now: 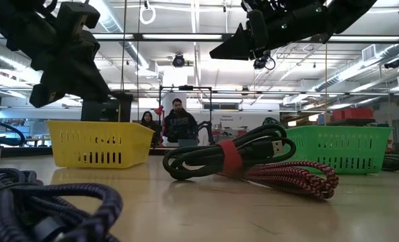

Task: Pick & Place USB Port
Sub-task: Put the black charger cable into the yellow bin, then put the black green charger cable into the green bin

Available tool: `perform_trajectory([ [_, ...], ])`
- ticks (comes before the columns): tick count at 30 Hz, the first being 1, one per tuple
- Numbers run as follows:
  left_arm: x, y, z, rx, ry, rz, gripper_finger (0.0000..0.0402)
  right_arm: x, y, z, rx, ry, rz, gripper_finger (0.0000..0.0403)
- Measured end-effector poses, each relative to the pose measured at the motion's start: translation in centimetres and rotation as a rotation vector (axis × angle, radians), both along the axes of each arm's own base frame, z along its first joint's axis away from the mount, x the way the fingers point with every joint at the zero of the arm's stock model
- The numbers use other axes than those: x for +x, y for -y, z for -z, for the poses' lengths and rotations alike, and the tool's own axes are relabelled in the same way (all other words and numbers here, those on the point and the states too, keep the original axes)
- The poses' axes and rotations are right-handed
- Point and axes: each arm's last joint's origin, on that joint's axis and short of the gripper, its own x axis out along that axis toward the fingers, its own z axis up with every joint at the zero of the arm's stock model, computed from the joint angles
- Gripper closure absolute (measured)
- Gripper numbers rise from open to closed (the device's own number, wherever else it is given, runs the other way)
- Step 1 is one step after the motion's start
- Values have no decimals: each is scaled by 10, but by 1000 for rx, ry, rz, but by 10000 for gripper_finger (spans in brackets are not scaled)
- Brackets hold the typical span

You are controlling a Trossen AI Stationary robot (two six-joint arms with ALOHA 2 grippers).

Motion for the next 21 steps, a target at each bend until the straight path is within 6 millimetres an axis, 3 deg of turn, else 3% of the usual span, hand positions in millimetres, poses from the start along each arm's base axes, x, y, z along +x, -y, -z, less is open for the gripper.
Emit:
perform_trajectory([
  [6, 0, 0, 0, 0, 1, 0, 282, 0, 0, 0, 0, 0, 0, 330],
  [21, 1, -2, 0, 49, -15, 54, 283, 0, 0, -1, 9, 10, 3, 330],
])
